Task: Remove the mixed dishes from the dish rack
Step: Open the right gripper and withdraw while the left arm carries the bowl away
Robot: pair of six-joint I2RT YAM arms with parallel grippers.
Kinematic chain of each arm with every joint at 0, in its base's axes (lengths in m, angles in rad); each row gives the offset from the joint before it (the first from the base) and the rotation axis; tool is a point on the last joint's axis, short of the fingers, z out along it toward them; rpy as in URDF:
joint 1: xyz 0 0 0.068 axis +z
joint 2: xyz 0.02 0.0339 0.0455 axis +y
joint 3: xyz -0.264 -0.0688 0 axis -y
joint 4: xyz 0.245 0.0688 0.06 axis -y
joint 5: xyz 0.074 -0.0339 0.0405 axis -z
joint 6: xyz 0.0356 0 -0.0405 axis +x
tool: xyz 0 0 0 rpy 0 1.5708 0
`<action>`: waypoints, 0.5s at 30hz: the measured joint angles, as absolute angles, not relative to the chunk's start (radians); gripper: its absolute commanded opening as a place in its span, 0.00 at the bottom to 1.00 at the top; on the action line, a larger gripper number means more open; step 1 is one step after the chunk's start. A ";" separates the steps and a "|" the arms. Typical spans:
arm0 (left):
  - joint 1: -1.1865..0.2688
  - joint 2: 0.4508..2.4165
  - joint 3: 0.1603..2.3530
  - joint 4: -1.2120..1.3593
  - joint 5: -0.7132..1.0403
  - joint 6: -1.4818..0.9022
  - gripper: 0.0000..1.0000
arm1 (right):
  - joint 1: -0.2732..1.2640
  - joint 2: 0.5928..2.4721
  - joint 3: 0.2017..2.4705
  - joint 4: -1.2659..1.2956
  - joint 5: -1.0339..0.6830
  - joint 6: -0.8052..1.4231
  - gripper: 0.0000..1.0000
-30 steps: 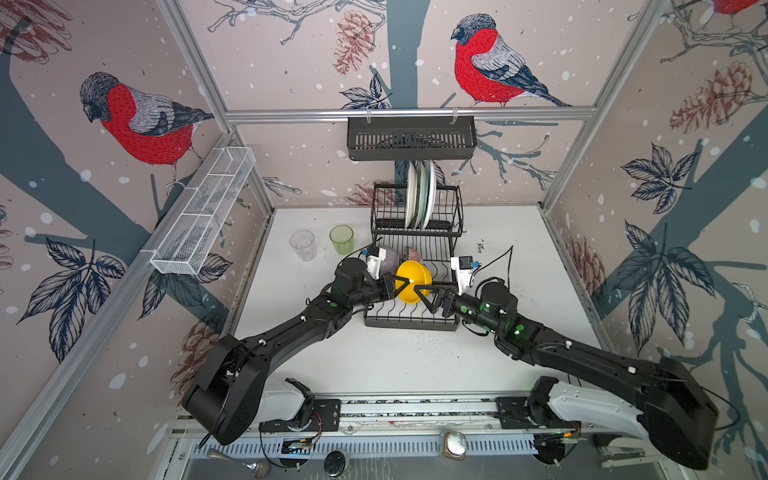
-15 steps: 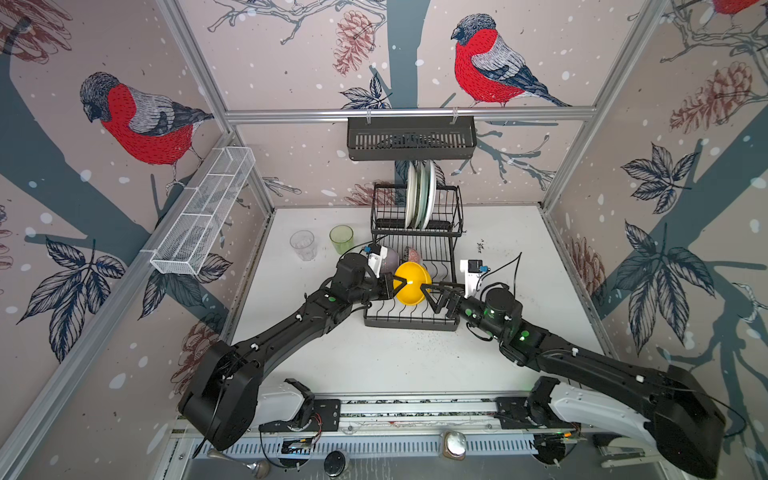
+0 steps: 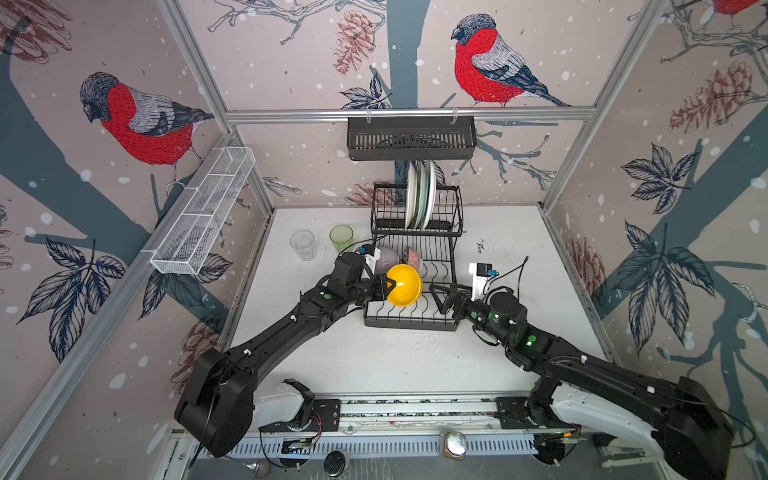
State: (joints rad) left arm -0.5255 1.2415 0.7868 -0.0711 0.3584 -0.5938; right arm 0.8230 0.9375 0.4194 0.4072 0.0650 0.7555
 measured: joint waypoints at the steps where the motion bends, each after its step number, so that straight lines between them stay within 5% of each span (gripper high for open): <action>1: -0.514 1.235 0.789 -0.082 0.355 -0.590 0.00 | 0.820 0.928 0.413 0.398 0.073 0.756 0.99; 15: -0.316 1.187 0.791 -0.201 0.241 -0.551 0.00 | 0.765 0.880 0.403 0.336 0.049 0.728 1.00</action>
State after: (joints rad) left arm -0.3161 1.1870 0.7910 -0.2008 0.2405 -0.5507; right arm 0.7647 0.8803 0.4026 0.3355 0.0490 0.7284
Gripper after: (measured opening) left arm 0.108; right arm 0.994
